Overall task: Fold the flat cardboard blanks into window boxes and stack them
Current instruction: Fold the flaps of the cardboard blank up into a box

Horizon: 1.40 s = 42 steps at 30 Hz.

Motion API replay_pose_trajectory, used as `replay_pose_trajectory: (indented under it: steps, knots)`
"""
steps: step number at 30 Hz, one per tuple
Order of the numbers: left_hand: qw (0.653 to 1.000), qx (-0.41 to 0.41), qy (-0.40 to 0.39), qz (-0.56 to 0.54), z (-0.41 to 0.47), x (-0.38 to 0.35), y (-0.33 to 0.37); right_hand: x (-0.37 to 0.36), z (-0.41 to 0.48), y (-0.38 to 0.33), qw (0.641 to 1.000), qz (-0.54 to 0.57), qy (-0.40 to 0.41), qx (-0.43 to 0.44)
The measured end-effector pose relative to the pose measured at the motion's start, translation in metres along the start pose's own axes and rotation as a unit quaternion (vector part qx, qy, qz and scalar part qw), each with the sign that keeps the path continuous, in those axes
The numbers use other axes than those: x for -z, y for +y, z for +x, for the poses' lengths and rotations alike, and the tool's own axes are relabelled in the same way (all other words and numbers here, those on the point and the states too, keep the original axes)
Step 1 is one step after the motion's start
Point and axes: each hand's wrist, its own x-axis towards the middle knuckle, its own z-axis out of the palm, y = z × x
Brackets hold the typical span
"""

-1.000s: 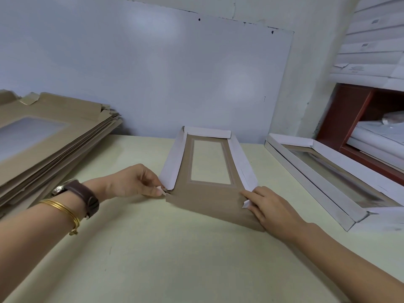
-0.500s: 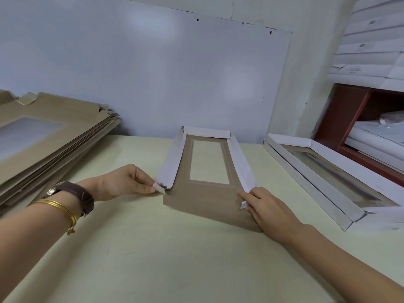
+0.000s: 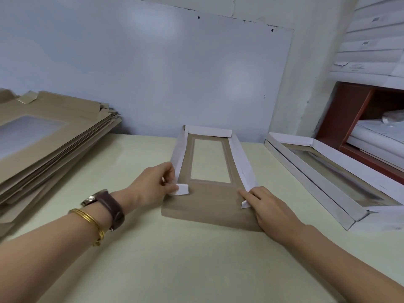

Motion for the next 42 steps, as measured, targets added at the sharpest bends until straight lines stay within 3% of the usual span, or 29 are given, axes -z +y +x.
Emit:
replay_pose_trajectory:
  steps: [6,11,23,30,36,42]
  knots:
    - [0.999,-0.019,0.025,0.035,-0.004,-0.014,0.005,0.009,0.001,-0.003,0.997,0.067,0.019,-0.029]
    - [0.998,-0.023,0.045,0.047,-0.004,-0.016,0.005,0.022,0.007,-0.007,0.996,0.057,0.032,-0.054]
    - [0.991,-0.078,0.004,0.113,-0.002,-0.010,-0.002,0.027,0.012,-0.003,0.999,0.033,-0.030,-0.024]
    - [0.991,-0.059,0.019,0.118,-0.006,-0.012,-0.001,0.023,0.011,-0.001,1.000,0.027,0.014,-0.004]
    - [0.993,-0.031,-0.069,0.092,-0.010,0.002,0.003,0.024,0.000,0.004,0.994,0.089,0.033,0.044]
    - [0.972,-0.033,-0.182,0.145,-0.014,0.017,0.011,0.027,-0.010,0.010,0.988,0.137,-0.044,0.061]
